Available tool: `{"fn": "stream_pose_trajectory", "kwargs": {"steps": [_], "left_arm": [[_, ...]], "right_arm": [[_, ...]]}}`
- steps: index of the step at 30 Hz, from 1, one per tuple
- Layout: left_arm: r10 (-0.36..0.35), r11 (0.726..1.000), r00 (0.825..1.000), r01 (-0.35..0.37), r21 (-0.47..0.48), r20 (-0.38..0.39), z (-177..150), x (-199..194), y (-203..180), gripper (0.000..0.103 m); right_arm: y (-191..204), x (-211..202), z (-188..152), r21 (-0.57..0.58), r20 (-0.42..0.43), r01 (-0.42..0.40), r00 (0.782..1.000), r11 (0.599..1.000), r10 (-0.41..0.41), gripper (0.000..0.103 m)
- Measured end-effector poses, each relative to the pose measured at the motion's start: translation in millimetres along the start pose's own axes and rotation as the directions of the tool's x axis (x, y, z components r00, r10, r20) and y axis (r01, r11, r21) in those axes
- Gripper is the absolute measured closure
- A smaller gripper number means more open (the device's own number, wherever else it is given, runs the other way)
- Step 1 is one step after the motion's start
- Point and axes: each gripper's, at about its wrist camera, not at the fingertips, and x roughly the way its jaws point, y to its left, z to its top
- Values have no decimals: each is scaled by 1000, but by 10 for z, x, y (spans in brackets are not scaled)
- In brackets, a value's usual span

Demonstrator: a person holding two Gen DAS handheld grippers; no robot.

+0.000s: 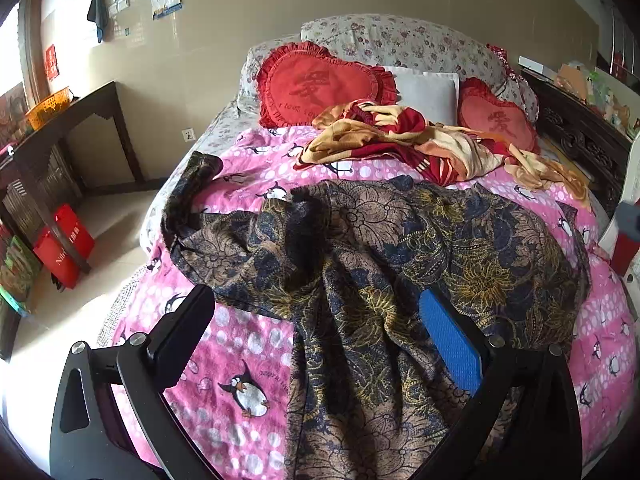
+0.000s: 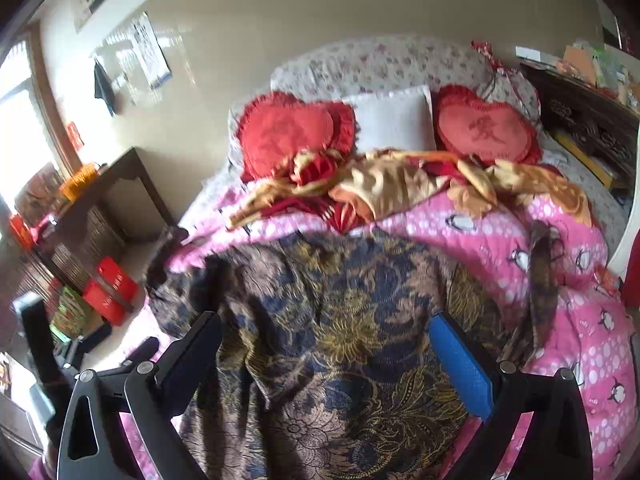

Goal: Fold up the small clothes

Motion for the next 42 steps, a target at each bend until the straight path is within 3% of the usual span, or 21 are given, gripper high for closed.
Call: {"fn": "stream_pose_trajectory", "kwargs": {"steps": [12,24,42], "left_arm": [[-20,1000,997,19,-10,-70,-113,414,-47,0],[1,1000,995,-3,-23,-98,-141,619,-26,0],[23,998,992,-29,-50,-121,-167,768,84,0]], "right_arm": [[-16,706,-352,13,-103,21,994,1000,-19,0],[49,954,-438,-31,-120,90,988,995,-93,0],[71,1145,-489,-26,-161,88,983,996,-91,0]]}}
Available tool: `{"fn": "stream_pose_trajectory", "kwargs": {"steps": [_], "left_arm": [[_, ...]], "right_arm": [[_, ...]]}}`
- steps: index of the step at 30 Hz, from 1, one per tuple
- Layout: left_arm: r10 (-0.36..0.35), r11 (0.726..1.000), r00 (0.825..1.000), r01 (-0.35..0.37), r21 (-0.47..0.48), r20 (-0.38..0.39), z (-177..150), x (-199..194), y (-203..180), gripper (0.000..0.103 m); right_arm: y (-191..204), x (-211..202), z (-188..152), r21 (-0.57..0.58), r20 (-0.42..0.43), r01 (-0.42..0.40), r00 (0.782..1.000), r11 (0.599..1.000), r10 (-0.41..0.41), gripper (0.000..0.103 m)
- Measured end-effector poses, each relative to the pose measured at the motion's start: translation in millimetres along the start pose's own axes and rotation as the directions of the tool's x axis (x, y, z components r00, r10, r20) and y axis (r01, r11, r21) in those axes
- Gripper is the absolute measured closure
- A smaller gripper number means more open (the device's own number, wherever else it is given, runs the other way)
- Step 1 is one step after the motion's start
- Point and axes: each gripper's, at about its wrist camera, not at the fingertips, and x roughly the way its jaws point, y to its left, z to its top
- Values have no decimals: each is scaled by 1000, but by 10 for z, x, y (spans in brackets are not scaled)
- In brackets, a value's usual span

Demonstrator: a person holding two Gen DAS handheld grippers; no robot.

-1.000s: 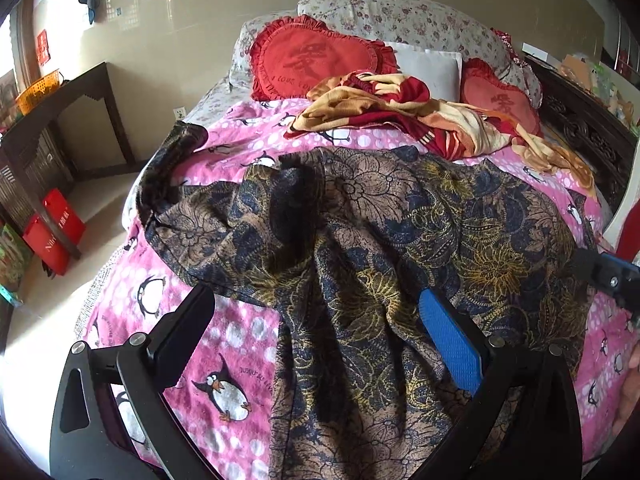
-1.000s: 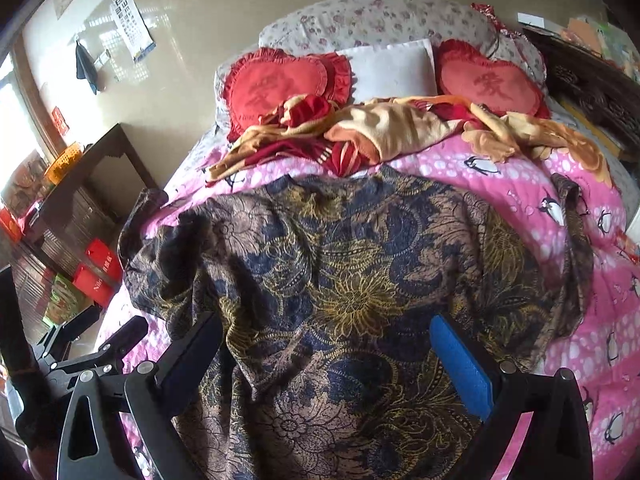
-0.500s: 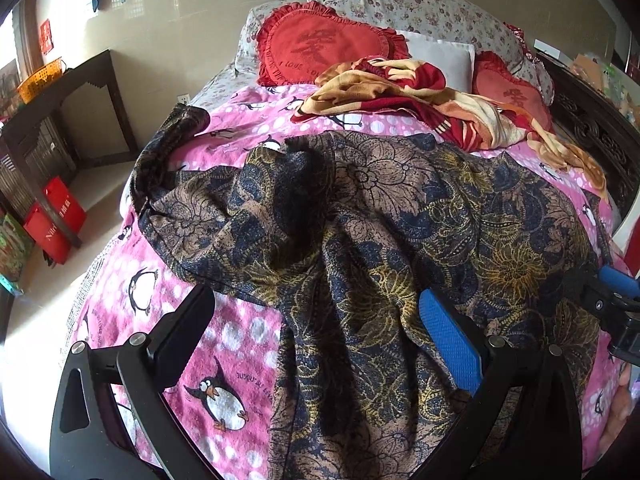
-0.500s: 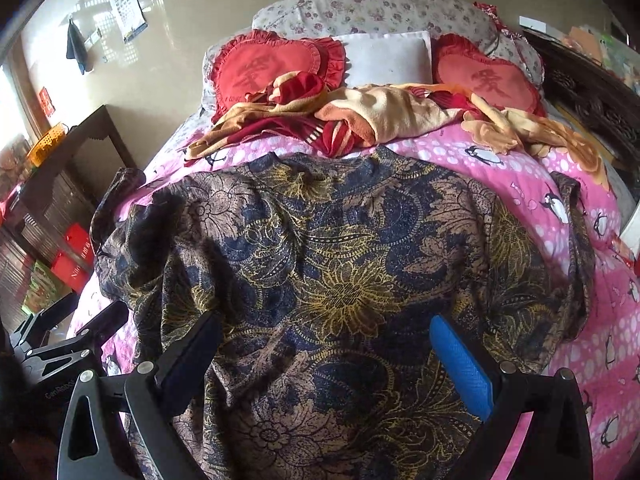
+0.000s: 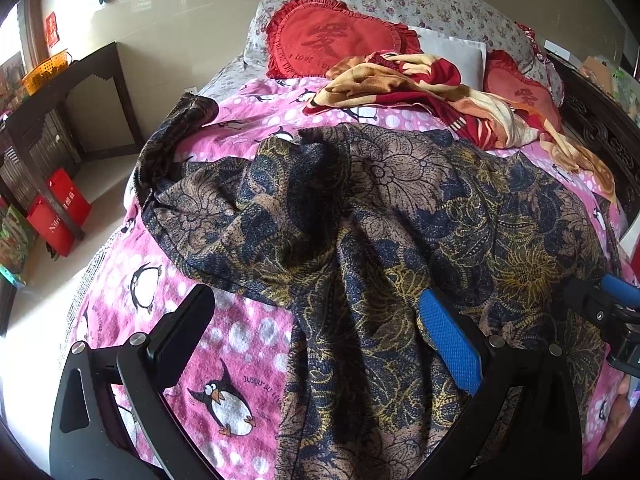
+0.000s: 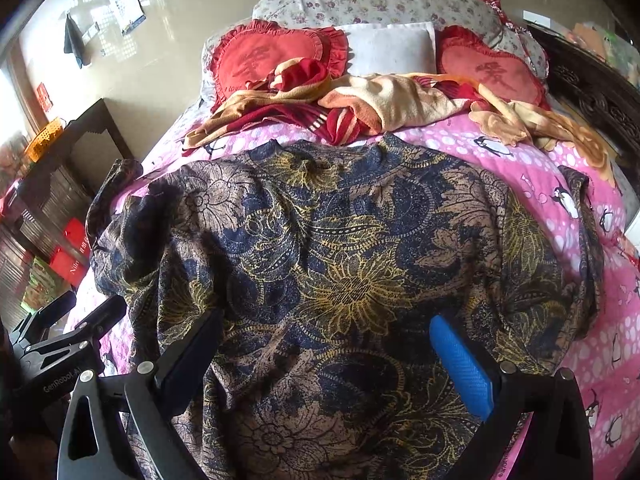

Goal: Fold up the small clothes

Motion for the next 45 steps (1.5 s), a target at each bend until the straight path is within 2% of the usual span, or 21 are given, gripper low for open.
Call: {"fn": "stream_pose_trajectory", "kwargs": {"steps": [22,34,39,45], "left_arm": [[11,1000,1000,-11,4,-13,-1,92,-23,0],[16,1000,1000,-16,-12,-23,29,173,59,0],[20,999,999,-21,-31,-31,64,214,182,0],[17,995,1000,-19,-94,-21,269,326,638,0]], "right_arm": [[-36,143,-13,16,-23,13,1000,1000,-12,0],[72,222,-8,-2,-38,1,999,1000,-1,0],[135,277,-7,-6,-52,-12,999,1000,12,0],[267,329,23,-33,-57,-28,998,999,26,0]]}}
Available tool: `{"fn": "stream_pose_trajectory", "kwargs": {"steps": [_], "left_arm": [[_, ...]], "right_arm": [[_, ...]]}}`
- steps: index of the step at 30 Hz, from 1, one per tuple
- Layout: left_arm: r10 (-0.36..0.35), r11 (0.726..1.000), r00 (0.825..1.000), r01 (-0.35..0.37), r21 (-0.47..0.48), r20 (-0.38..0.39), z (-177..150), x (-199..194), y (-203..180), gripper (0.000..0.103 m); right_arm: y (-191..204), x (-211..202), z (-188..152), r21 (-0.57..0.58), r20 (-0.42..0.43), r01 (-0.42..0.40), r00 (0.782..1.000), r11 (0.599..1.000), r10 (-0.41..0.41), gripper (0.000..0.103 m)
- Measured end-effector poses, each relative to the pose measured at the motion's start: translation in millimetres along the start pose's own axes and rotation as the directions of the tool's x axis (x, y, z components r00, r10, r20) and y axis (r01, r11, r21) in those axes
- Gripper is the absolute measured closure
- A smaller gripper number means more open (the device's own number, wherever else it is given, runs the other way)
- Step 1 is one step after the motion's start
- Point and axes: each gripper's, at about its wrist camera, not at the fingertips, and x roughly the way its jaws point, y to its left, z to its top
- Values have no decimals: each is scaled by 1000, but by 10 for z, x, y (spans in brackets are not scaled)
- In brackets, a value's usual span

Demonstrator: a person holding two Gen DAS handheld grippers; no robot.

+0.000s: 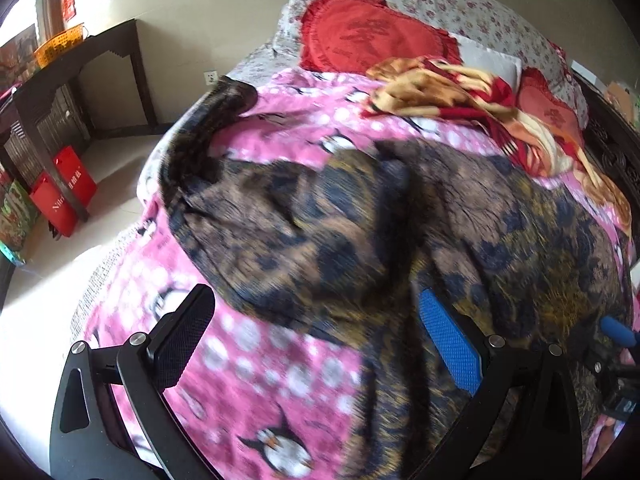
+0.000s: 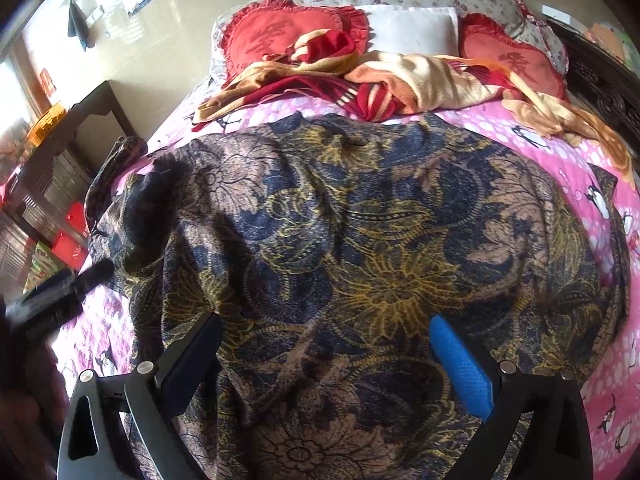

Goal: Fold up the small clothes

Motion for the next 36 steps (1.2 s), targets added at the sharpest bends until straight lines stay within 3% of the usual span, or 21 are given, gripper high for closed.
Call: {"fn": "stream_pose_trajectory", "kwargs": {"steps": [4,14,17,18,19,21,24,28,30,33,36], "left_arm": [[32,998,999,-31,-54,23,317,139,430,1],[107,978,994,-110,-177,-26,1201,864,1186,2],[114,972,992,-124,-198,-60,1312,1115,1276,13],[108,973,991,-121,-195,-76,1327,1188,1269,24],[103,976,990,-119,-181,-95,1340,1268,1262,41],[74,983,991,-90,-161,-108,1354,1351,1205,58],[91,987,992,-102,-124,-87,1379,1239,1137,87],[-42,993,999,42,-107,1,1446,686,985,91],[-121,990,991,125,-62,64,1470,262,781,91],[-247,969,963,248,-1,111,1452,-270,402,91],[-377,926,918,369,81,122,1323,-670,-128,91]], "right_arm": [[68,31,19,-11,-1,-10,1000,1000,10,0],[118,189,22,-10,-39,-13,999,1000,12,0],[103,242,31,-10,-50,-9,999,1000,9,0],[98,264,33,-8,-54,-8,999,1000,8,0],[91,284,35,-4,-60,-10,998,1000,10,0],[86,332,42,1,-74,-13,997,1000,13,0],[68,365,48,0,-78,-9,997,1000,9,0],[-5,360,66,16,-70,-15,997,1000,16,0],[-70,331,65,40,-57,-14,998,999,17,0],[-208,262,39,104,-34,-29,999,994,32,0],[-373,150,6,145,-10,-32,999,989,33,0]]}}
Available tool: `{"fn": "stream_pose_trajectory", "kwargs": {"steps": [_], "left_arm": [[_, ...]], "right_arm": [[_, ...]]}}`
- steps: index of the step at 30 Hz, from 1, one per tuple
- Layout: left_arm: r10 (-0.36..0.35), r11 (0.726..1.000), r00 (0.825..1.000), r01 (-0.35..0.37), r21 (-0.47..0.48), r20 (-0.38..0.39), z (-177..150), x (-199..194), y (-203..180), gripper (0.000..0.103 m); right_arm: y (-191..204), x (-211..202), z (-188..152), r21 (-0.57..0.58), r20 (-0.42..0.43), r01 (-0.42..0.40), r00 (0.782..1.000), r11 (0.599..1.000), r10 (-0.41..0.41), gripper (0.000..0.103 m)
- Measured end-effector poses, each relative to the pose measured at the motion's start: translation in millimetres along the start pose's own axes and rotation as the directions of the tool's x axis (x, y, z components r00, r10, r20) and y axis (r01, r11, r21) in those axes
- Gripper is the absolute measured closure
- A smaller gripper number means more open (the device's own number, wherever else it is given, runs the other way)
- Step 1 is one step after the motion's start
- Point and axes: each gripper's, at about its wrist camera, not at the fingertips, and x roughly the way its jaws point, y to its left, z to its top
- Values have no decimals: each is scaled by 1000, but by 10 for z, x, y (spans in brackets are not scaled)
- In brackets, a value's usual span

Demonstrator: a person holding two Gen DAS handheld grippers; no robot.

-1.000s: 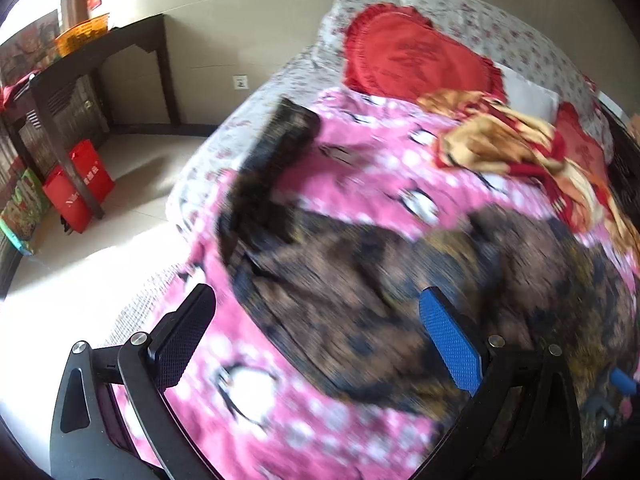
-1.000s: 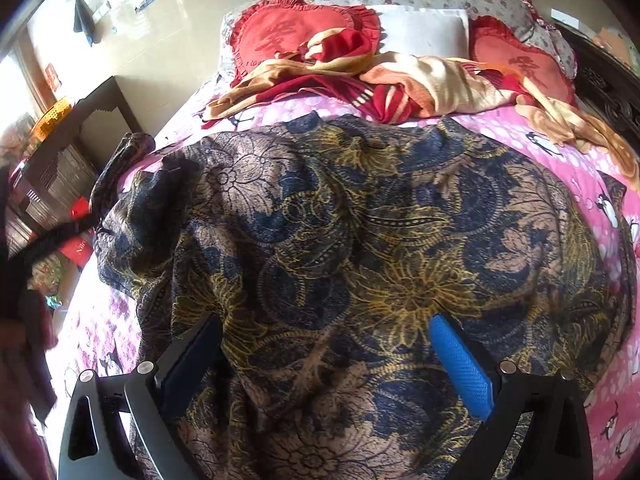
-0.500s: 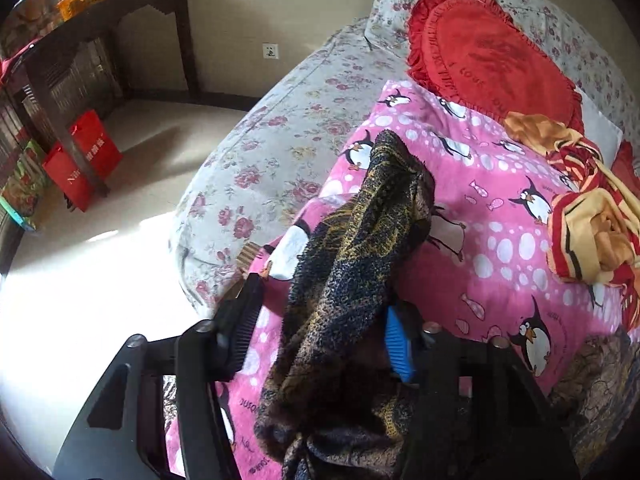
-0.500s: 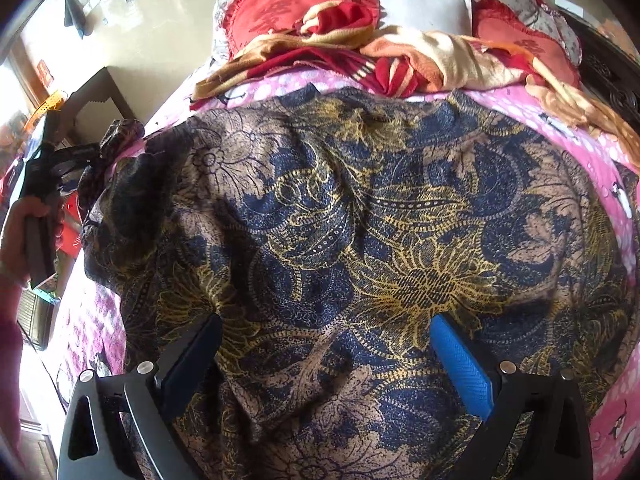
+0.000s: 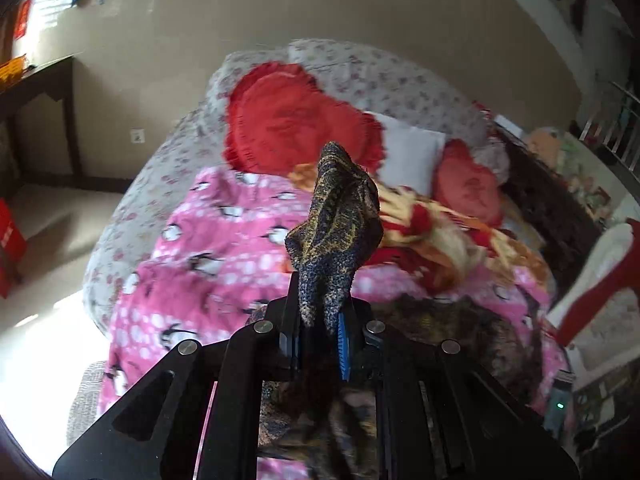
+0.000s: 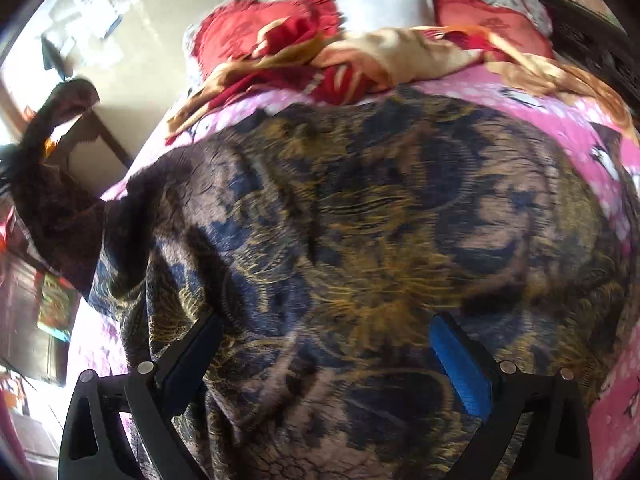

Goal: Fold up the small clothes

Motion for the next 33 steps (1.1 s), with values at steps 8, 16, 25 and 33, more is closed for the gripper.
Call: {"fn": "stream_pose_trajectory", "kwargs": {"steps": [8,16,25,33], "left_arm": [[-153,977,979,170,131,-133,-854,638,-1602,91],[-213,952,938,263,159,-274,-1551,1353,-2099,52],[-47,969,988,80,233,-144,-1562,621,-1375,28],[282,959,929,-269,88,-238,-1875,816,-214,28]], "right_arm": [[-806,-426,-85,185,61,53,996,981,-66,0],[-1371,-789,-191,251,87,118,986,961,-144,0],[-1101,-700,14,94,133,72,988,993,-85,0],[-553,-355,540,-265,188,189,972,946,-141,1]]}}
